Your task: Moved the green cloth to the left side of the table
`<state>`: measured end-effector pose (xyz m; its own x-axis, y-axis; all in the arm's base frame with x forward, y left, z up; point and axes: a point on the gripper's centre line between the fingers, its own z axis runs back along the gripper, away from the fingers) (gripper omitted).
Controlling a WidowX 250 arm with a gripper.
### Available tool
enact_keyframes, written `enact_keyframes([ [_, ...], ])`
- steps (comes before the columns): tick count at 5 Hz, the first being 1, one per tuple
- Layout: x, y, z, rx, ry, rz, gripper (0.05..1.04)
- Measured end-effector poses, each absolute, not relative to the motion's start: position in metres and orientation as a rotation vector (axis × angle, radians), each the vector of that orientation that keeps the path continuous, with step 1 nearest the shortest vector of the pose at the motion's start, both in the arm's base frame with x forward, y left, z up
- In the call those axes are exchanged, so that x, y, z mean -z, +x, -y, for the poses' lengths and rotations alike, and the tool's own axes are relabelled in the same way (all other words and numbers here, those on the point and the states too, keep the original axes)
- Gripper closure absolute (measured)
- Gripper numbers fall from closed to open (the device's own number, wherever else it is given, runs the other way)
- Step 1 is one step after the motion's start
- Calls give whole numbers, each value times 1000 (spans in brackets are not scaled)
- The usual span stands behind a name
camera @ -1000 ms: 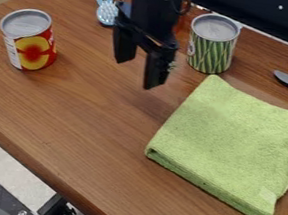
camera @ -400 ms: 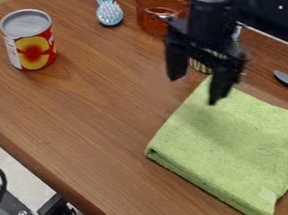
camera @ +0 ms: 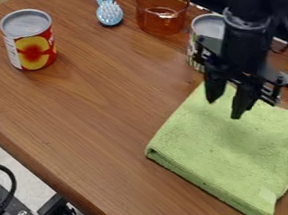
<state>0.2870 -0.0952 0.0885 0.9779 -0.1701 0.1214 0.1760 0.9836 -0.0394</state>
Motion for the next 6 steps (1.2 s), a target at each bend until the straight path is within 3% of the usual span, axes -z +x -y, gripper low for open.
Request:
enact_keyframes([
  [1, -75, 285, 105, 218, -56, 53, 903],
  [2, -70, 288, 111, 228, -48, 76, 1024],
  [4, -59, 287, 112, 238, -61, 112, 1030],
  [6, -46, 280, 104, 236, -65, 67, 1031],
])
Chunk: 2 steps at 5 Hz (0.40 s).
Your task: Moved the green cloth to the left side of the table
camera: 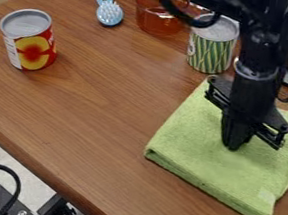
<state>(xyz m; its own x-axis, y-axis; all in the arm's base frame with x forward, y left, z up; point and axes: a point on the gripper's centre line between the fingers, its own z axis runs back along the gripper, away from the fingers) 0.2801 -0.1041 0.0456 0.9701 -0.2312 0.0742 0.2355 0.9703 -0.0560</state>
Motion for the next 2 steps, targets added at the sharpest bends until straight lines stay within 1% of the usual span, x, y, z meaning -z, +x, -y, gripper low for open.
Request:
enact_keyframes([
  [1, -42, 278, 96, 225, -46, 83, 1030],
  [2, -41, 269, 83, 216, -25, 83, 1031],
])
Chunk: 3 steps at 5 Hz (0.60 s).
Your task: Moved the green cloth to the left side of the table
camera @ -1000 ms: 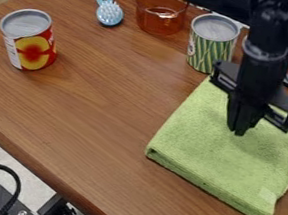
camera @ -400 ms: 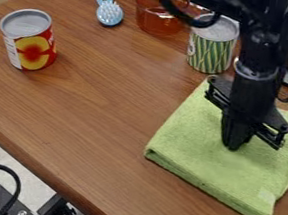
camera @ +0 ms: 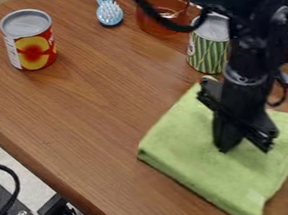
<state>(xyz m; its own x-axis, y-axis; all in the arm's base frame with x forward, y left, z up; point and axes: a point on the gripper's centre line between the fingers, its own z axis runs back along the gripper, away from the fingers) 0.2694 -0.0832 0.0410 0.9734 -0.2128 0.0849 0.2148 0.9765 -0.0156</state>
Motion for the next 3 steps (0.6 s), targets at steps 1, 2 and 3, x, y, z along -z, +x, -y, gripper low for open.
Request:
enact_keyframes([
  [1, -41, 260, 67, 195, 1, 77, 1031],
  [2, -40, 253, 55, 185, 11, 76, 1031],
  [3, -40, 250, 40, 194, 26, 70, 1031],
])
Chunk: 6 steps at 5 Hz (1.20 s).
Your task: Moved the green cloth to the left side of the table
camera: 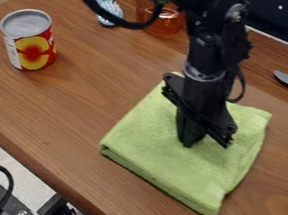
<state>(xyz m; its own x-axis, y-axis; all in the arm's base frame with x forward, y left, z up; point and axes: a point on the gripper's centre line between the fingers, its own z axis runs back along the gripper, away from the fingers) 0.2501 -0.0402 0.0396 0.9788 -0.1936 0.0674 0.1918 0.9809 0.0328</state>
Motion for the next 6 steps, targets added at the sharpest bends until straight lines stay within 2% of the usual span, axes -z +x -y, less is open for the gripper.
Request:
enact_keyframes([
  [2, -39, 245, 7, 222, 60, 99, 1031],
  [4, -41, 229, -33, 235, 72, 73, 1031],
  [6, -41, 220, -50, 240, 80, 76, 1031],
])
